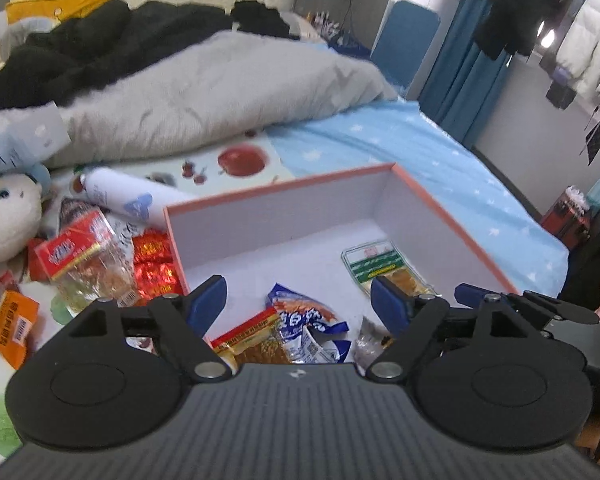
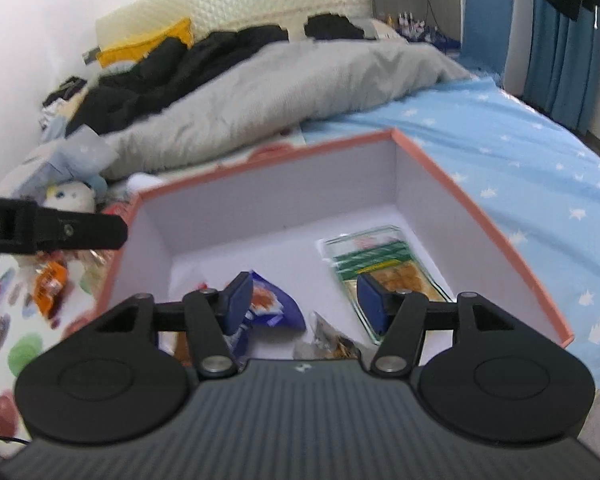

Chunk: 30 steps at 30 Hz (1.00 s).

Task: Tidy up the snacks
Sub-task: 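Withdraw both tools from the box back toward the snack pile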

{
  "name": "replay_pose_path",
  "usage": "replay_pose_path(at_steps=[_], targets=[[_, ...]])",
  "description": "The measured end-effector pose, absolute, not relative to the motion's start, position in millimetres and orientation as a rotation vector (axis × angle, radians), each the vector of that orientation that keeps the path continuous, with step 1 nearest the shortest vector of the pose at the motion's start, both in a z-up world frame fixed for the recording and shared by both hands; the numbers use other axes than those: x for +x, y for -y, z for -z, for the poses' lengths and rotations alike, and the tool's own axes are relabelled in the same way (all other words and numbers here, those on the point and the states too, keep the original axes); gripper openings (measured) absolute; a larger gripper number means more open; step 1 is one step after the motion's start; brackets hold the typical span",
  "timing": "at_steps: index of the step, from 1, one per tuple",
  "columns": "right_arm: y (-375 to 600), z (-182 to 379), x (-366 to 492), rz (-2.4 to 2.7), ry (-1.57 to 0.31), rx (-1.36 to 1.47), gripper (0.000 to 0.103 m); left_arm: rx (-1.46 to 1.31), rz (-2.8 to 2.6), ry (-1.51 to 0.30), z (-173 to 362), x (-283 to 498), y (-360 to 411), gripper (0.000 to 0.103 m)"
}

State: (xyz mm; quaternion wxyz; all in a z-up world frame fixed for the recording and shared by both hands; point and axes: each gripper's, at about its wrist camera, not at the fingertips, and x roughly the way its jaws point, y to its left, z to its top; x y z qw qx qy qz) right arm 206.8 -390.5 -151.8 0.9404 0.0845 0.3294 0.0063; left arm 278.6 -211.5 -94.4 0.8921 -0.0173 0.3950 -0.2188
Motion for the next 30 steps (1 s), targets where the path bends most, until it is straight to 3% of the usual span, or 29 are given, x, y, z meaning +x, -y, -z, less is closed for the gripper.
replay_pose_path(at_steps=[14, 30], targets=[[359, 76, 175, -0.102, -0.489, 0.165, 0.06, -0.101, 0.433, -0.644, 30, 229, 149, 0.083], [297, 75, 158, -0.216, -0.494, 0.126, 0.06, -0.11, 0.235, -0.612, 41, 175, 61, 0.083]])
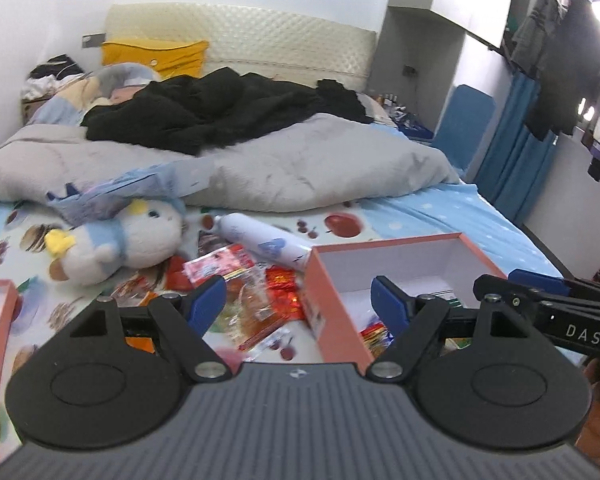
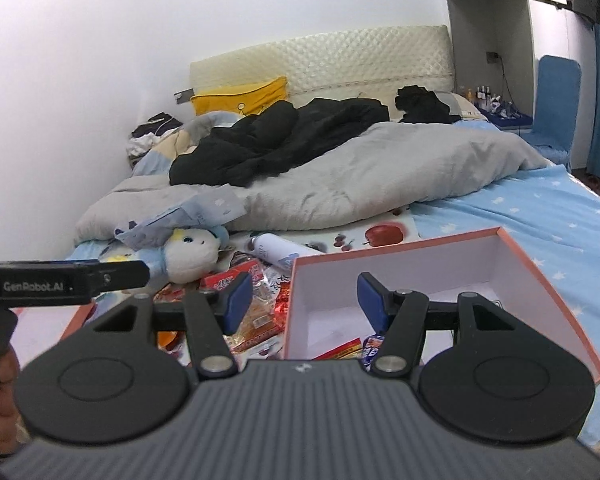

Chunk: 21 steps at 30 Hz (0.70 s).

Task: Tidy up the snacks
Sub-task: 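Withdraw both tools from the box back toward the snack pile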

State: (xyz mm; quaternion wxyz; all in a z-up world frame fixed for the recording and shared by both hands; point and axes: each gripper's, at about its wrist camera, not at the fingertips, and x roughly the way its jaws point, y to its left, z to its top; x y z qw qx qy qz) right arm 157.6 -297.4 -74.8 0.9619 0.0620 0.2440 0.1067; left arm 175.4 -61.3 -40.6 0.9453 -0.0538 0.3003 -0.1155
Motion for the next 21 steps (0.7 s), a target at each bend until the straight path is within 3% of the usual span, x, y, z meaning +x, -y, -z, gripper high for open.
replay_pose_path(at_steps=[3, 7, 21], targets=[[288, 77, 152, -0.235, -0.499, 0.127, 0.061, -0.124, 0.225, -0.618, 46, 168, 50, 0.083], [277, 84, 143, -0.253, -0.506, 0.141, 0.071, -0.108, 0.201, -0.613, 51, 158, 41, 0.083], [225, 109, 111, -0.315, -0.561, 0.085, 0.071, -0.105, 0.137, -0.601, 61, 129, 9, 0.083]])
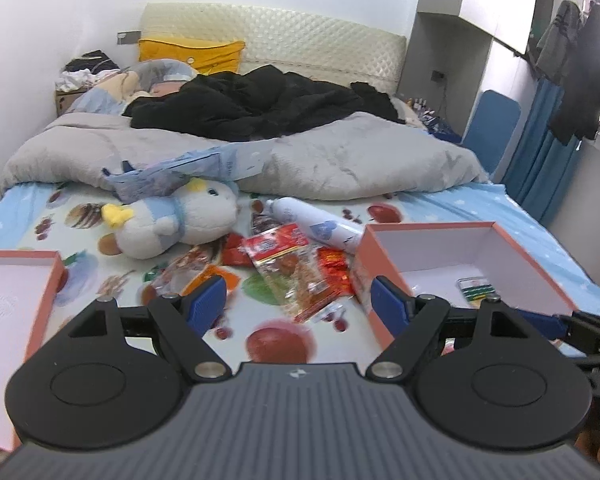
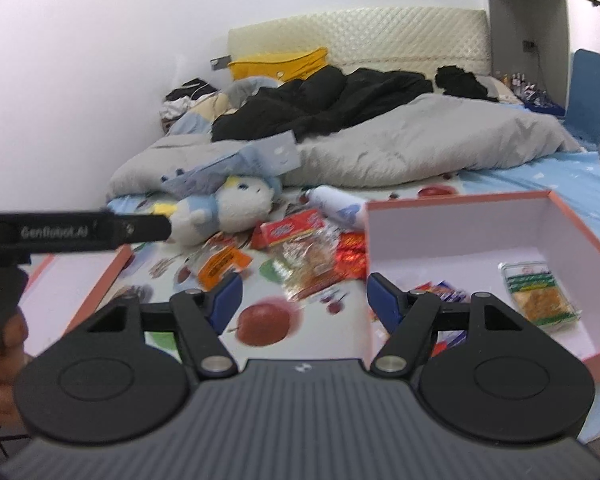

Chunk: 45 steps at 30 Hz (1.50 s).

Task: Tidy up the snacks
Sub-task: 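Withdraw both tools from the box back toward the snack pile, then grasp the orange-white bread packet with the left tool while the right tool grasps the red-labelled packet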

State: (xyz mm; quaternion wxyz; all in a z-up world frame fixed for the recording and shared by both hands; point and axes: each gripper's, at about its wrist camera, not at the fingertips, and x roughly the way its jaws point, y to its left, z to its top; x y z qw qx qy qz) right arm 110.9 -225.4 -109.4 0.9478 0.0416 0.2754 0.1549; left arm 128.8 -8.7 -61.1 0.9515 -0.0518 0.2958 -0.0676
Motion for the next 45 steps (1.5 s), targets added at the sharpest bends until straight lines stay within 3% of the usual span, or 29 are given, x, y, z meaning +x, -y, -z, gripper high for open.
replay_pose_path(at_steps=[22, 29, 45], targets=[[168, 147, 101, -0.316, -0.591, -0.056, 0.071, -0.178, 0.012, -0.673, 108, 101, -73, 0.085], [145, 158, 117, -0.307, -0.603, -0.145, 0.071, -0.236, -0.02, -0.685, 127, 122, -96, 0.093], [104, 208, 217, -0.263, -0.635, -0.269, 0.071, -0.372, -0.009, -0.776, 226, 220, -132, 0.094]])
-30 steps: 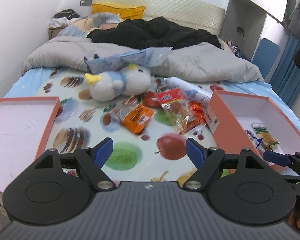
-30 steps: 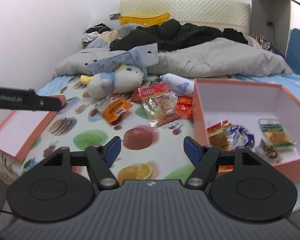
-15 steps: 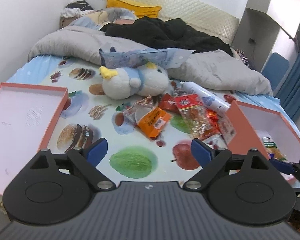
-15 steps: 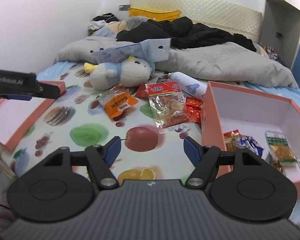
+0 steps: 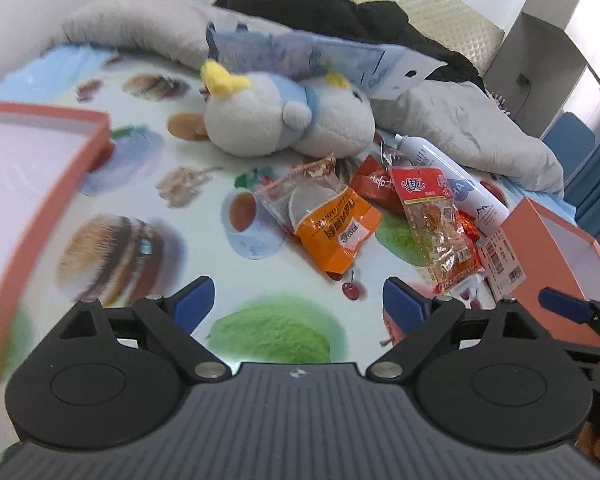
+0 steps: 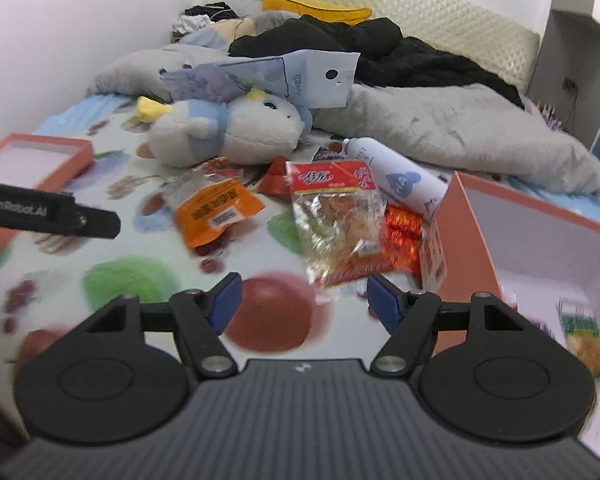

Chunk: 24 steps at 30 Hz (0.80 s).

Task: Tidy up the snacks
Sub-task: 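Grasp the orange-white bread packet with the left tool while the right tool grasps the red-labelled packet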

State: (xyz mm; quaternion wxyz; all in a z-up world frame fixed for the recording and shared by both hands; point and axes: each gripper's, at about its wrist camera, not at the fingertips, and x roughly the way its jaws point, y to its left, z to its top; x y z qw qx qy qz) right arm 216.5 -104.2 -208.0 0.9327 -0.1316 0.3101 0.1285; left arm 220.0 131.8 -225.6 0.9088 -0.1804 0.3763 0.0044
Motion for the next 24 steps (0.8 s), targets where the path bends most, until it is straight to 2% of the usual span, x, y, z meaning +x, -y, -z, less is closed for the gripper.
replay_pose_path(at_steps=[7, 8, 9, 24], targets=[[98, 231, 267, -0.292, -0.676, -0.264, 0.072, -0.478, 0.019, -0.779, 256, 275, -141, 0.094], [97, 233, 275, -0.283, -0.684, -0.259, 0.08, -0.477, 0.02, -0.778, 259, 283, -141, 0.094], [96, 235, 282, -0.281, -0.691, -0.259, 0.083, -0.476, 0.026, -0.779, 261, 290, -141, 0.094], [91, 269, 353, -0.171, -0.729, -0.339, 0.084, -0.469, 0.006, -0.782, 283, 356, -135, 0.096]])
